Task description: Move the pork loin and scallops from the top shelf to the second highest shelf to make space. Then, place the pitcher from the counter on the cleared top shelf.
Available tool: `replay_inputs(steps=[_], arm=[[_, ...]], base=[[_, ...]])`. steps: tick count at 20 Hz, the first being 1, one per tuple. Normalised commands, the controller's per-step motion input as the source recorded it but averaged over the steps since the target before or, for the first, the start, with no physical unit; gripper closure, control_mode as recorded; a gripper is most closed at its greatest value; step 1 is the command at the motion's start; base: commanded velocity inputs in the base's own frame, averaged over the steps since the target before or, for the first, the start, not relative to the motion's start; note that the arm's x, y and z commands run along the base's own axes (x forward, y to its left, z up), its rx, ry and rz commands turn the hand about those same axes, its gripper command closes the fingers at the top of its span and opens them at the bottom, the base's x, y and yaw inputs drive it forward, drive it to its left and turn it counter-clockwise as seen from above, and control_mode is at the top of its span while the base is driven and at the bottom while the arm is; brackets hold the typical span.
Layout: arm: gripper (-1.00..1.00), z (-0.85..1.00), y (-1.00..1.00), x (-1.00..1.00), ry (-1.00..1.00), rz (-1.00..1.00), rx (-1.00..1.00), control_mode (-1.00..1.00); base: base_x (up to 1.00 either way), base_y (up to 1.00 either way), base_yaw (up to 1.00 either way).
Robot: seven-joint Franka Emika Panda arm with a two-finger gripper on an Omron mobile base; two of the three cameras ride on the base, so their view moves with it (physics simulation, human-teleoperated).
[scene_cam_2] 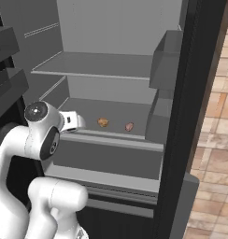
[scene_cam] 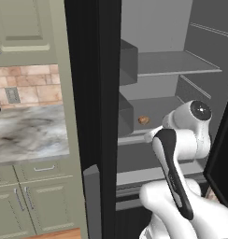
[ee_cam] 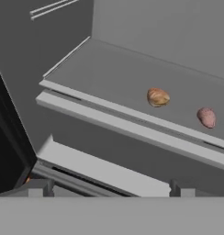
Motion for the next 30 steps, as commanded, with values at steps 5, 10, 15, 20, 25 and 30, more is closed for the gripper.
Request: replay_inputs(steps=[5,10,15,20,25,30], arm=[[-1.0,0.0,0.0,0.01,0.0,0.0,0.0,1.0],[-1.0,0.0,0.0,0.0,0.0,0.0,0.0,1.0],[-1.0,0.0,0.0,0.0,0.0,0.0,0.0,1.0],[-1.0,0.0,0.0,0.0,0.0,0.0,0.0,1.0],[-1.0,0.0,0.0,0.0,0.0,0.0,0.0,1.0],[-1.0,0.0,0.0,0.0,0.0,0.0,0.0,1.0]], base=[[-0.04,0.0,0.0],[-0.89,-0.17,0.18],[-0.99,-0.06,0.38],[-0.61,0.45,0.44],[-0.16,0.92,0.37],[0.46,0.99,0.22]])
